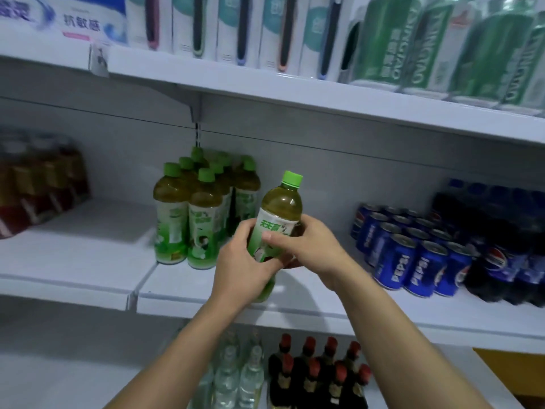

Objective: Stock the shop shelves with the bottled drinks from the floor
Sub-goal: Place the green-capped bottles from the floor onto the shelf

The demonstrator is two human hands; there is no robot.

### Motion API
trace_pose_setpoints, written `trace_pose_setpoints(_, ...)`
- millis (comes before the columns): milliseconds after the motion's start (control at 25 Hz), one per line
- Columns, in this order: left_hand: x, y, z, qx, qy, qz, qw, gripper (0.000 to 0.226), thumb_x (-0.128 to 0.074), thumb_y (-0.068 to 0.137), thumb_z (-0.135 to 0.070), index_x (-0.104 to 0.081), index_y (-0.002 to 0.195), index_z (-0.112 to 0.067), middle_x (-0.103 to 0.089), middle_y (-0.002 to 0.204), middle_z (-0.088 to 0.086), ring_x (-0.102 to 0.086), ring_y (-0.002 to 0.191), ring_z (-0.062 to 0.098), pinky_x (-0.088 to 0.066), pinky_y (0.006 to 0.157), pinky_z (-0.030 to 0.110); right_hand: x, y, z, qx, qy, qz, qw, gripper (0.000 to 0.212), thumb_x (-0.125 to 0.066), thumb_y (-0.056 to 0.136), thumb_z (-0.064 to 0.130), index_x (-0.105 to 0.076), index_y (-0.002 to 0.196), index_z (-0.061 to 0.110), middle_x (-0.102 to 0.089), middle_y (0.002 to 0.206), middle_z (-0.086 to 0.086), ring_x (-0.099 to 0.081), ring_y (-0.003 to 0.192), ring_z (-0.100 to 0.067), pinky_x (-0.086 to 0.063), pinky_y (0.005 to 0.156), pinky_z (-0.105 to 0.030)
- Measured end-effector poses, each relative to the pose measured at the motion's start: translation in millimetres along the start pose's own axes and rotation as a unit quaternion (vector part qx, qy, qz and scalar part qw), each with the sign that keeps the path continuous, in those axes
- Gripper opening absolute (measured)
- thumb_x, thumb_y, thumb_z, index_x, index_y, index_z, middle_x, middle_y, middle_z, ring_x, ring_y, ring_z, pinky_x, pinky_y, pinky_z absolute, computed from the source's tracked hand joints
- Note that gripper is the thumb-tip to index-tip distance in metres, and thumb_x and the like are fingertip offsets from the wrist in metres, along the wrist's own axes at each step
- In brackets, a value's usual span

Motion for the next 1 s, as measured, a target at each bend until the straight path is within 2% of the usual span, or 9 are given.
trace_pose_setpoints(120, 4.0, 27.6, 25.9, 0.009, -0.012, -0.008, 1.0, 0.061, -0.086, 0.065, -0.019, -0.05, 0.107, -0.045, -0.065, 0.093, -0.025, -0.059, 0.088, -0.013, -0.046, 0.068, 0.006, -21.0, 39.4, -2.0, 0.015, -0.035, -0.04, 0.998, 0.036, -0.085, 0.067, 0.026, -0.07, 0.1, 0.023, -0.076, 0.092, 0.004, -0.073, 0.084, -0.015, -0.062, 0.073, -0.041)
trace_pose_setpoints(200, 1.4, 42.2, 39.2, 0.015, -0.001, -0.002, 1.0, 0.059, -0.083, 0.069, -0.015, -0.048, 0.104, -0.047, -0.063, 0.095, -0.024, -0.058, 0.09, -0.013, -0.044, 0.069, 0.005, -27.3, 59.9, -7.0, 0.016, -0.054, -0.059, 0.997, 0.033, -0.084, 0.065, 0.024, -0.071, 0.096, 0.024, -0.076, 0.089, 0.005, -0.073, 0.083, -0.013, -0.062, 0.073, -0.04)
trace_pose_setpoints(280, -4.1, 54.7, 49.9, 0.025, 0.024, 0.026, 0.999, 0.058, -0.08, 0.074, -0.023, -0.047, 0.117, -0.043, -0.062, 0.11, -0.017, -0.058, 0.101, -0.004, -0.047, 0.081, 0.014, -25.8, 80.7, -14.3, -0.002, -0.031, -0.065, 0.997, 0.029, -0.082, 0.068, 0.016, -0.072, 0.094, 0.02, -0.076, 0.088, 0.001, -0.074, 0.082, -0.016, -0.062, 0.074, -0.043)
trace_pose_setpoints(400, -9.2, 63.2, 63.4, 0.06, 0.041, 0.084, 0.994, 0.085, -0.078, 0.076, -0.033, -0.03, 0.146, -0.03, -0.049, 0.139, -0.008, -0.05, 0.124, 0.009, -0.045, 0.104, 0.031, -21.0, 109.0, -26.9, -0.013, -0.057, -0.071, 0.996, 0.026, -0.078, 0.064, 0.013, -0.072, 0.088, 0.021, -0.076, 0.087, 0.001, -0.073, 0.083, -0.017, -0.062, 0.078, -0.043)
trace_pose_setpoints(520, -4.1, 60.2, 73.1, 0.092, 0.044, 0.096, 0.99, 0.092, -0.077, 0.078, -0.032, -0.022, 0.151, -0.027, -0.042, 0.147, -0.008, -0.043, 0.132, 0.009, -0.039, 0.11, 0.03, -31.5, 133.7, -36.7, -0.016, -0.103, -0.059, 0.993, 0.031, -0.077, 0.065, 0.018, -0.069, 0.095, 0.022, -0.073, 0.094, 0.005, -0.069, 0.088, -0.015, -0.06, 0.077, -0.035)
trace_pose_setpoints(640, 0.5, 60.2, 81.4, 0.109, 0.077, 0.086, 0.987, 0.097, -0.076, 0.078, -0.039, -0.018, 0.154, -0.023, -0.034, 0.154, -0.006, -0.035, 0.139, 0.011, -0.035, 0.114, 0.036, -38.1, 156.5, -39.0, -0.014, -0.093, -0.066, 0.993, 0.04, -0.076, 0.075, 0.017, -0.056, 0.11, 0.015, -0.063, 0.103, 0.001, -0.061, 0.094, -0.017, -0.051, 0.074, -0.029)
trace_pose_setpoints(800, 6.3, 59.7, 79.3, 0.13, 0.075, 0.071, 0.986, 0.09, -0.076, 0.08, -0.035, -0.023, 0.152, -0.02, -0.035, 0.153, -0.005, -0.034, 0.139, 0.011, -0.032, 0.114, 0.031, -38.8, 167.1, -45.8, 0.003, -0.063, -0.051, 0.997, 0.047, -0.079, 0.075, 0.015, -0.054, 0.115, 0.014, -0.061, 0.106, 0.0, -0.06, 0.097, -0.017, -0.046, 0.07, -0.025)
trace_pose_setpoints(920, 4.3, 58.9, 79.8, 0.143, 0.066, 0.061, 0.986, 0.084, -0.076, 0.081, -0.03, -0.027, 0.15, -0.019, -0.041, 0.147, -0.006, -0.038, 0.126, 0.003, -0.033, 0.106, 0.022, -37.7, 167.1, -51.0, 0.011, -0.059, -0.057, 0.997, 0.037, -0.079, 0.073, 0.017, -0.06, 0.105, 0.017, -0.067, 0.099, 0.004, -0.064, 0.093, -0.015, -0.047, 0.066, -0.021)
trace_pose_setpoints(1000, 0.6, 56.9, 82.1, 0.154, 0.068, 0.057, 0.984, 0.084, -0.076, 0.081, -0.032, -0.028, 0.149, -0.02, -0.04, 0.147, -0.007, -0.038, 0.127, 0.003, -0.034, 0.108, 0.026, -40.9, 167.2, -47.7, 0.02, -0.063, -0.058, 0.996, 0.029, -0.079, 0.072, 0.018, -0.062, 0.095, 0.02, -0.068, 0.093, 0.005, -0.065, 0.092, -0.017, -0.052, 0.073, -0.026)
Point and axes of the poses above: each hand's wrist, its own y-axis towards the middle knuckle, its own x-axis out of the back of the hand, z = x × y, the point moved 3 cm from there along y, towards the middle knuckle
